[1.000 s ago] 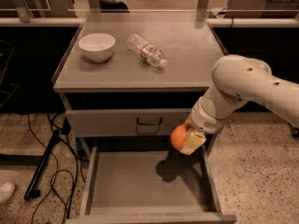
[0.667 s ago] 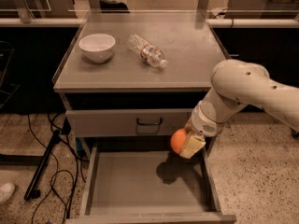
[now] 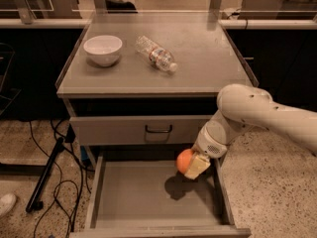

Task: Place orange into middle drawer

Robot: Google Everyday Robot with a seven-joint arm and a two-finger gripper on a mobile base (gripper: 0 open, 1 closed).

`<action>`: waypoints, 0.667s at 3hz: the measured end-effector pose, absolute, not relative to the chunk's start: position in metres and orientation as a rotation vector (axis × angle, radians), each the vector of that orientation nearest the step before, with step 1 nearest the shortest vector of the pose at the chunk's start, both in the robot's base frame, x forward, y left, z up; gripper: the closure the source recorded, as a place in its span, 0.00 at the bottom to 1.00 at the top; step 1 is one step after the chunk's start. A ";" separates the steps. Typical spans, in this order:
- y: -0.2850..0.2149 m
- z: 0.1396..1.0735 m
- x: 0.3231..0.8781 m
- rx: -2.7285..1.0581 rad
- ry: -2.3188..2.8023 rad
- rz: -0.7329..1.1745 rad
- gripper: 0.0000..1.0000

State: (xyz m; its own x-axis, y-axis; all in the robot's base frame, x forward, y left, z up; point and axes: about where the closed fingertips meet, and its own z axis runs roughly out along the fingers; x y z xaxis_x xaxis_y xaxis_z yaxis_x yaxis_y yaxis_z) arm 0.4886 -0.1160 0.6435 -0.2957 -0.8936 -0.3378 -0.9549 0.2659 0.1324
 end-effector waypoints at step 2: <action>-0.112 0.603 0.486 -1.654 2.383 0.518 1.00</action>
Offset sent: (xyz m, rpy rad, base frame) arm -0.0020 0.0005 -0.0268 0.0167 0.0210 -0.0409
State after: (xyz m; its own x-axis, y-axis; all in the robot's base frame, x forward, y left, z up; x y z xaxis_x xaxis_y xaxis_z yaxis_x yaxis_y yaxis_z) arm 0.4860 -0.1123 0.6032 -0.3567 -0.8652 -0.3524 -0.9334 0.3145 0.1727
